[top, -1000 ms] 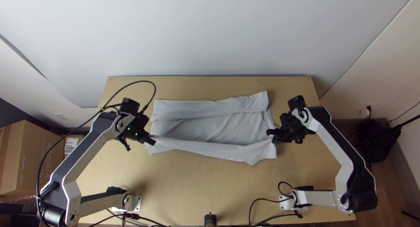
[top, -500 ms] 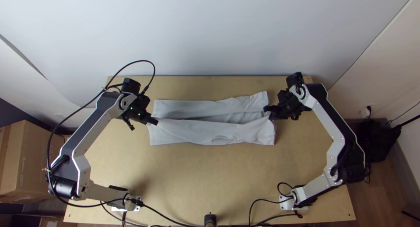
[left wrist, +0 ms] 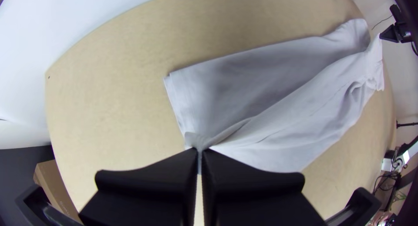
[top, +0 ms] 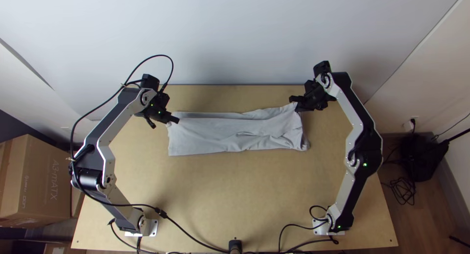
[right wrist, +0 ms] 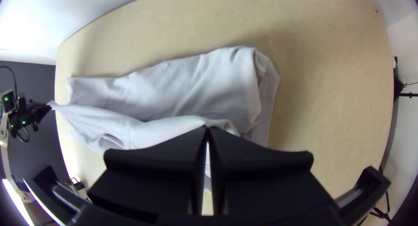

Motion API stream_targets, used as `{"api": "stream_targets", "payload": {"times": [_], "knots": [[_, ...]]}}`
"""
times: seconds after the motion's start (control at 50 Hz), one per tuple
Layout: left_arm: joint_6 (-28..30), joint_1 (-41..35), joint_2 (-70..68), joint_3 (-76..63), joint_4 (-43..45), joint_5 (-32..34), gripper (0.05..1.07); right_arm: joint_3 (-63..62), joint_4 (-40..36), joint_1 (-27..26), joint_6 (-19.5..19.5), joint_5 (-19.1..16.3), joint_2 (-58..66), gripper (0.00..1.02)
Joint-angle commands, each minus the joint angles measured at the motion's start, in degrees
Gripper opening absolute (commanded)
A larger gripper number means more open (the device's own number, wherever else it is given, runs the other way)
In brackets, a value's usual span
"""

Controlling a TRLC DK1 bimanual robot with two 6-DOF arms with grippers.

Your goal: Fold the t-shirt

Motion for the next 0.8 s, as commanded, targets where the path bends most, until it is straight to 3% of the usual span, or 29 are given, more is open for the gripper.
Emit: {"api": "stream_targets", "payload": {"times": [0.0,0.3,0.34,0.38,0.42,0.46,0.5,0.56,0.78], "knots": [[-0.8,0.6,3.6,1.1,1.5,0.4,0.08,5.5,-0.4,-0.7,1.5,0.3,6.2,0.02],[-5.2,-0.3,6.8,-1.1,7.4,0.5,0.08,10.8,1.1,-1.4,3.1,1.5,17.7,0.02],[-5.8,-0.5,6.3,-1.7,7.5,0.5,0.16,10.8,2.0,-1.5,3.4,1.5,18.1,0.02],[-5.9,-0.8,5.4,-2.9,8.4,0.6,0.42,10.7,2.9,-1.7,3.6,1.6,18.2,0.13],[-6.0,-0.9,4.1,-4.6,9.8,0.6,0.69,10.7,3.4,-1.9,3.8,1.6,17.8,0.35],[-6.1,-1.0,2.6,-6.2,11.6,0.7,0.89,10.7,4.0,-2.2,4.1,1.7,17.2,0.6],[-6.9,-0.8,1.2,-7.5,13.6,0.7,1.01,10.6,4.5,-2.6,4.9,1.6,16.2,0.85],[-7.8,-0.1,-0.9,-8.8,15.1,1.5,1.02,10.2,5.2,-3.5,5.2,1.7,14.2,0.98],[-11.6,5.4,-7.0,-11.1,15.1,11.7,1.02,1.8,11.4,-6.4,6.5,0.7,2.6,0.98]]}}
